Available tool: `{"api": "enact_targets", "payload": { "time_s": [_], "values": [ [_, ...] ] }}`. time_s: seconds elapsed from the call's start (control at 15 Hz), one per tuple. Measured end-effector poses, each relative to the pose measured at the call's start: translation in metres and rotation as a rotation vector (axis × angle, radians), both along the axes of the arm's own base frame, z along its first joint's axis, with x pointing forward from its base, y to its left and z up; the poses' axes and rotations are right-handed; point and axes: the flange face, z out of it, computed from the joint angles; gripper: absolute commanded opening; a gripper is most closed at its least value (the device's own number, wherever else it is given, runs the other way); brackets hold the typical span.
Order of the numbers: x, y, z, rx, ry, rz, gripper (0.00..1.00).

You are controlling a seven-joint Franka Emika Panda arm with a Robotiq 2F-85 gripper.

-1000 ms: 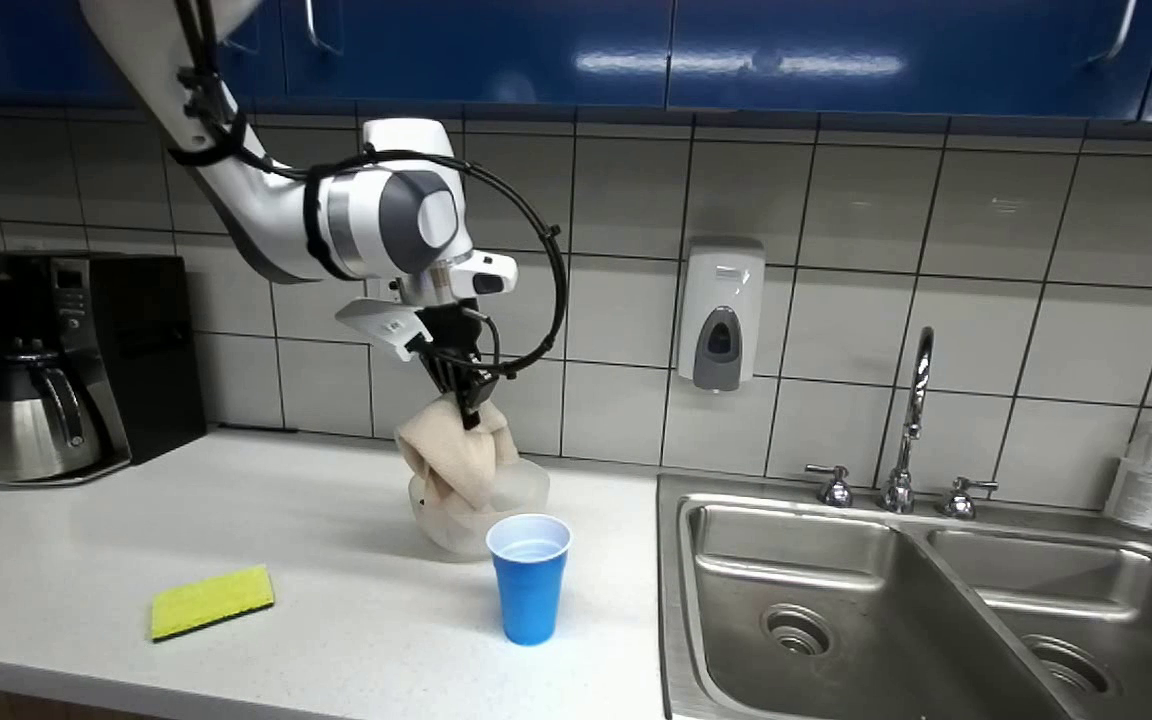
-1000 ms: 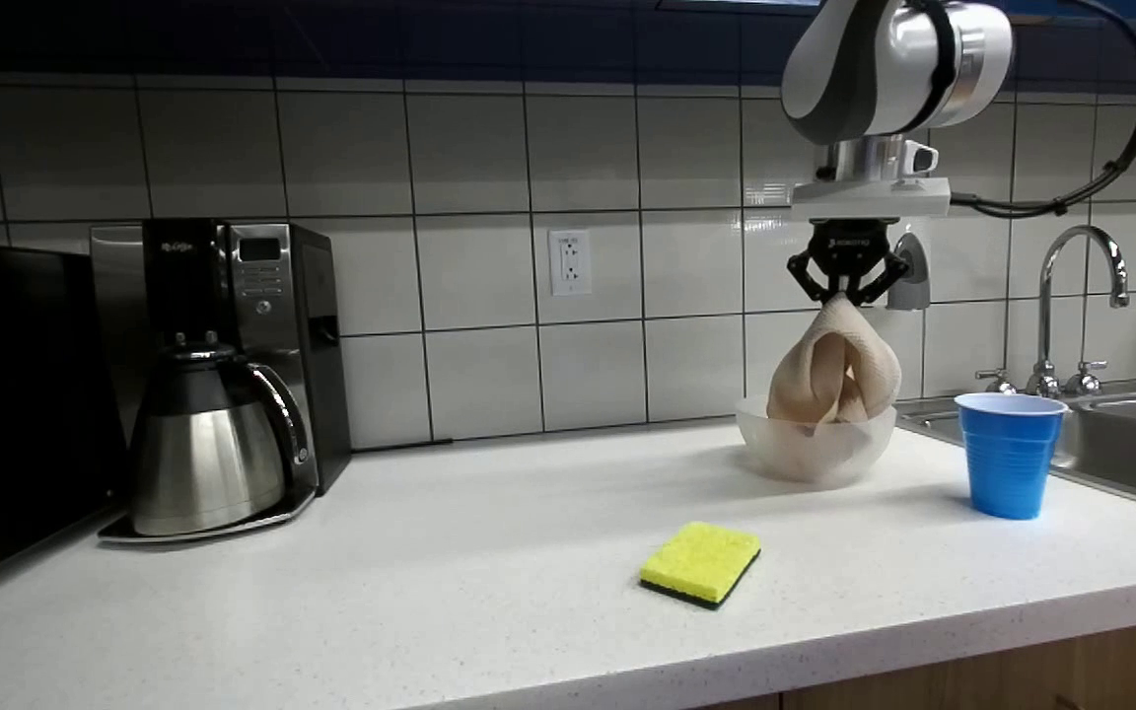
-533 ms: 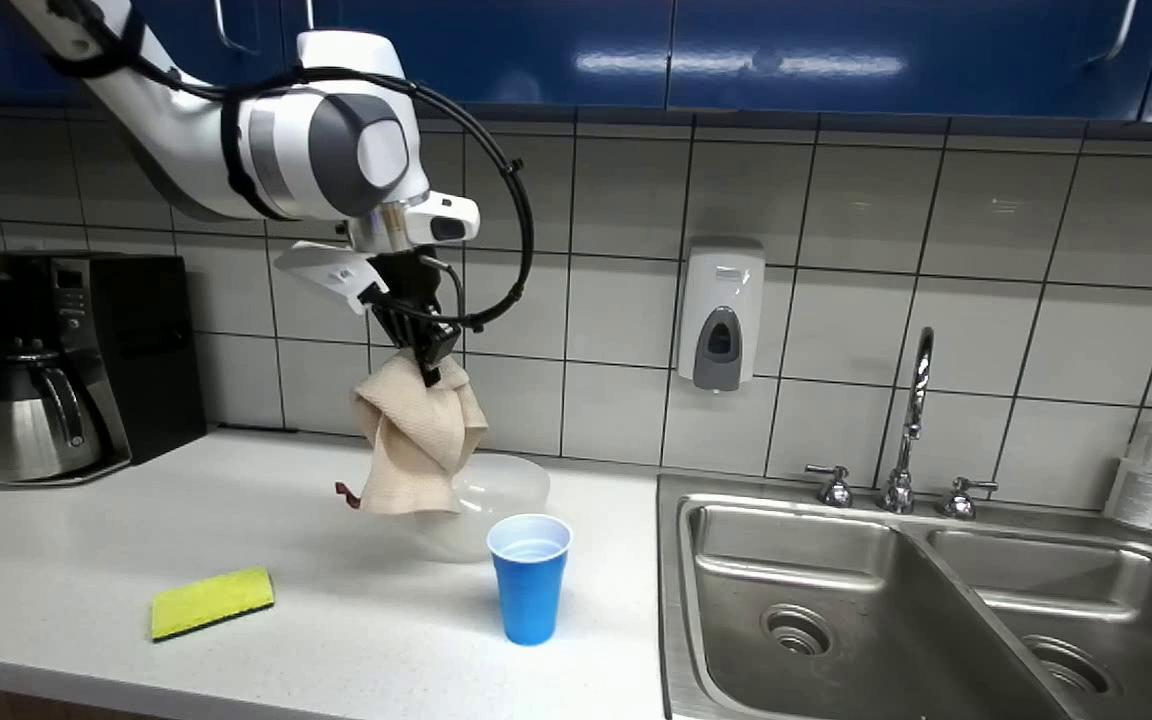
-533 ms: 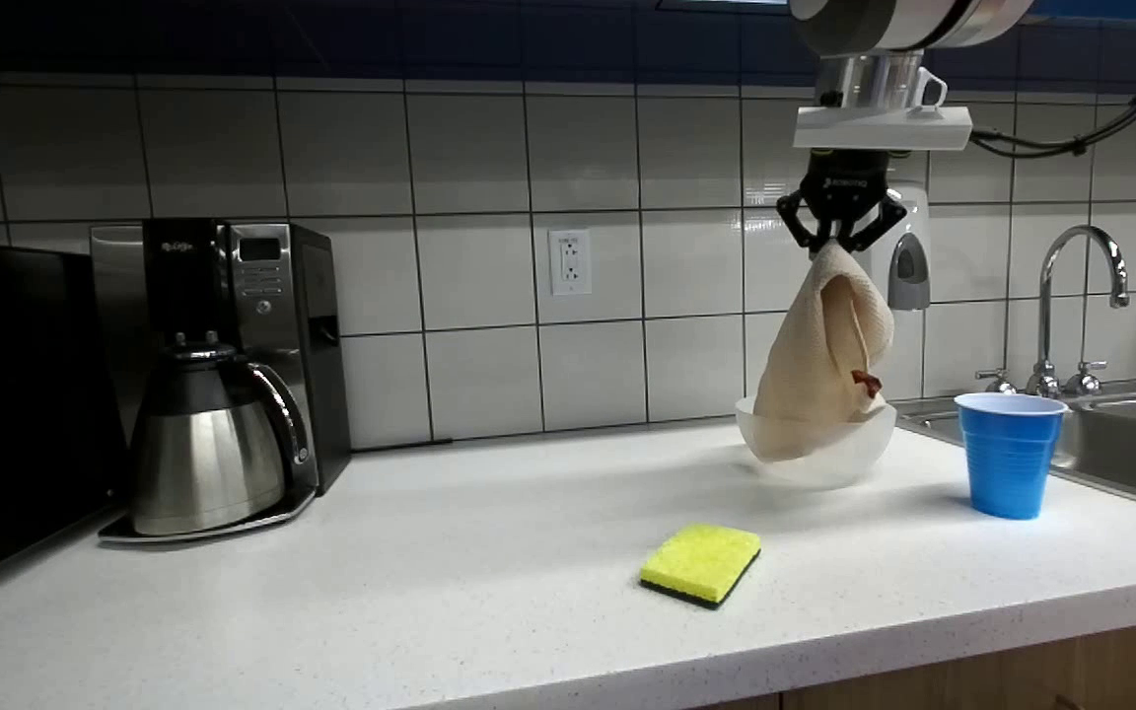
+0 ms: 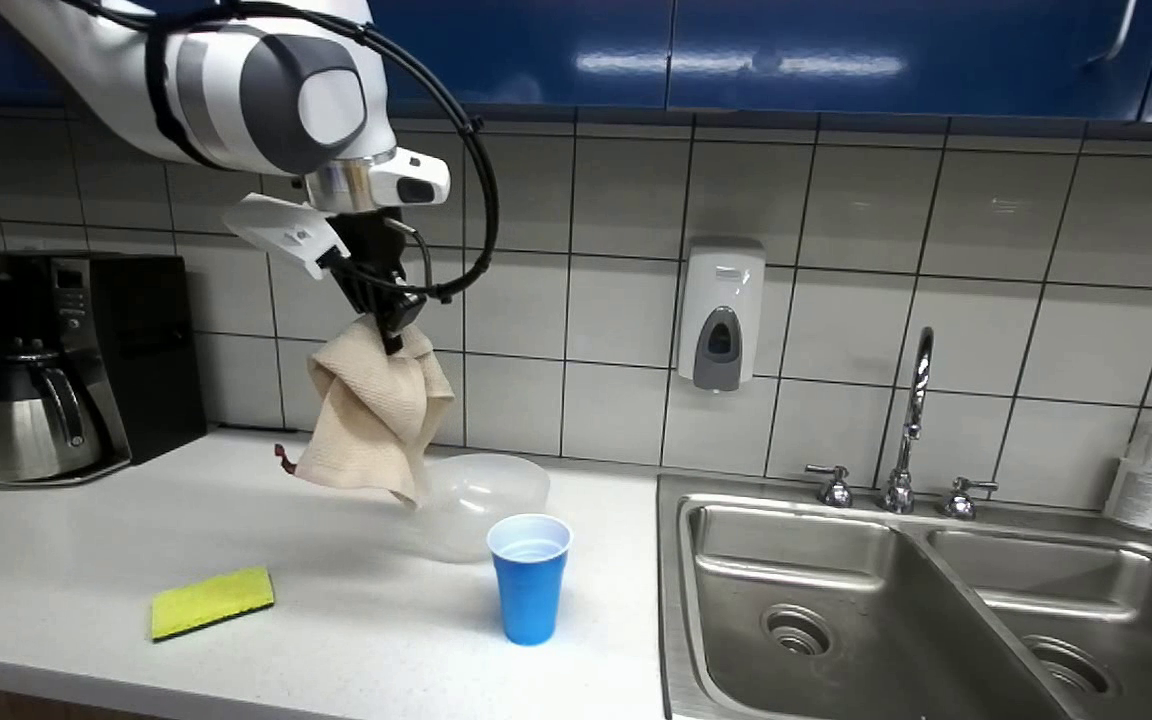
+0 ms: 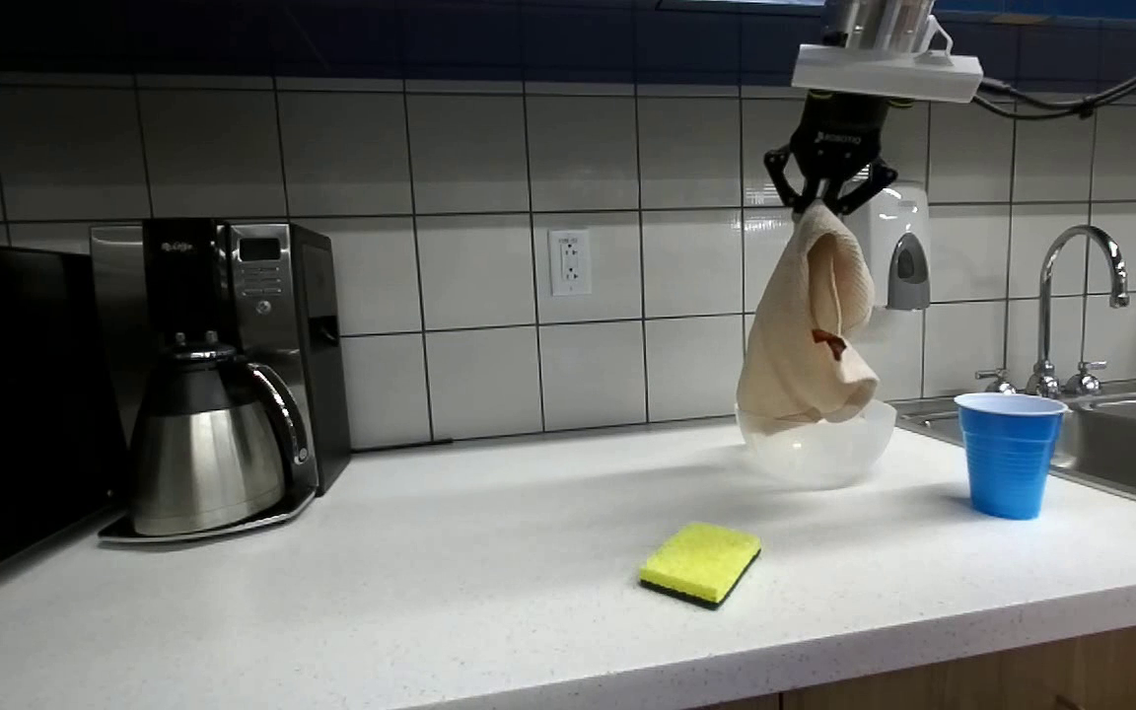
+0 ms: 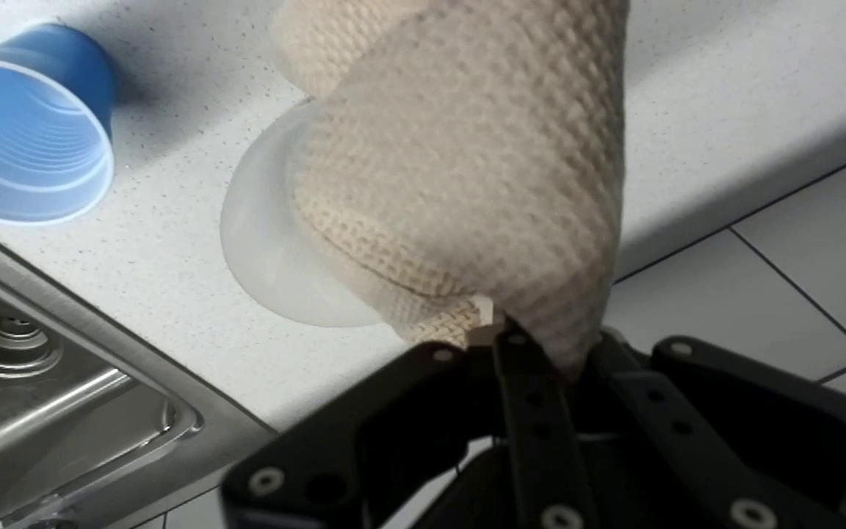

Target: Move the towel from the bowl to the stove top

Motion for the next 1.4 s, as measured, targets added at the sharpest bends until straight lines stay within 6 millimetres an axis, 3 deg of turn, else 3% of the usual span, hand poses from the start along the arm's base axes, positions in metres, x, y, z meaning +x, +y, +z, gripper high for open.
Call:
{"api": "enact_targets", "payload": {
  "time_s": [0.33, 0.8, 1.4],
  "values": [
    [-0.003, 0.017, 0.009, 0.013, -0.030, 0.021, 0.01],
    [0.001, 0.041, 0.006, 0.022, -0.050, 0.049, 0.01],
    [0.022, 0.081, -0.034, 0.007, -0.096, 0.106, 0.01]
  ]
}}
